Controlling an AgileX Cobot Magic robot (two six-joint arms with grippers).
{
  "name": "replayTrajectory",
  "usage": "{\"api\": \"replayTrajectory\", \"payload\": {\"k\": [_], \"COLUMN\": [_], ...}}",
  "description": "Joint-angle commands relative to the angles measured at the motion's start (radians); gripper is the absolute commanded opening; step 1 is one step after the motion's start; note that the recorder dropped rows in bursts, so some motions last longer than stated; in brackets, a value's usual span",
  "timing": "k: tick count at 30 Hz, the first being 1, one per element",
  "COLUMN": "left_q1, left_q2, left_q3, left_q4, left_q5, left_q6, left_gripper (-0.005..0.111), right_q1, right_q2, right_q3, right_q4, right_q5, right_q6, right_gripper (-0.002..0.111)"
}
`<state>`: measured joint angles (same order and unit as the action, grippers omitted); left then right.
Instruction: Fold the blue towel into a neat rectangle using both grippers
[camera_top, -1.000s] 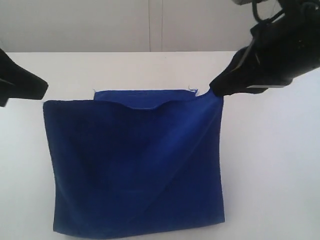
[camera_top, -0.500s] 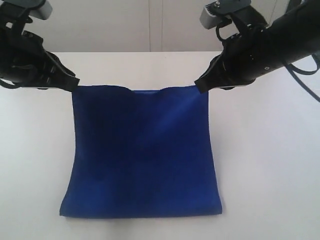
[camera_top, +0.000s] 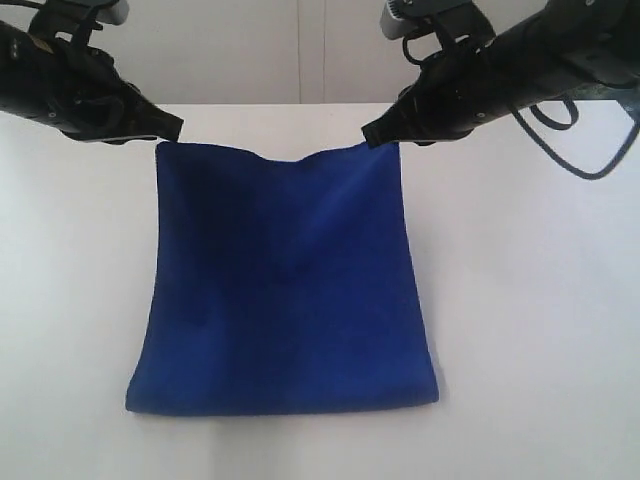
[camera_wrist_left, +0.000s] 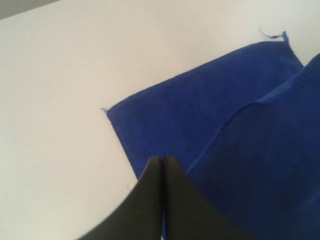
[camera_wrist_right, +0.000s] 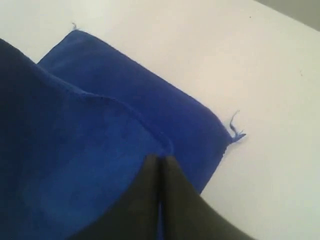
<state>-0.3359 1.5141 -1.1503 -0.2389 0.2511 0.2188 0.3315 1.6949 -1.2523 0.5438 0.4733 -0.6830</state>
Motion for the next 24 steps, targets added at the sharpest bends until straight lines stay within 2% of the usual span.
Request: {"api": "replayTrajectory", "payload": {"k": [1,9,12,15,18,24], "left_q1": [0.013,0.013,0.036,0.046,0.046,0.046], "left_q2": [0.069,0.212,0.28,0.35,0.408,0.452], "left_q3": [-0.058,-0.18,-0.231,-0.248,-0.248,-0.248], "left_q4": [-0.006,-0.006,-0.006,-0.006,-0.006,-0.006], "left_q5": [-0.01,-0.048,-0.062,-0.1,-0.199,-0.251], "left_q6": [-0.01,-0.01,-0.003,-0.003,0.006,0.034], "left_gripper": [0.0,0.0,0.0,0.0,0.0,0.0], "right_q1": [-0.003,-0.012,-0.029,-0.033,-0.033,-0.033], "right_q2": [0.066,0.198,0.243,0.284,0.345,0.401], "right_q3": [-0.06,-0.177,-0.214,-0.227,-0.228,-0.23], "right_q4": [-0.002,-0.002,-0.002,-0.002,-0.002,-0.002], "right_q5": [-0.049,-0.109,-0.113,-0.149,-0.216,-0.27], "right_q6": [0.01,0.017,0.032,0.021,0.01,0.006], "right_gripper": [0.0,0.0,0.0,0.0,0.0,0.0]}}
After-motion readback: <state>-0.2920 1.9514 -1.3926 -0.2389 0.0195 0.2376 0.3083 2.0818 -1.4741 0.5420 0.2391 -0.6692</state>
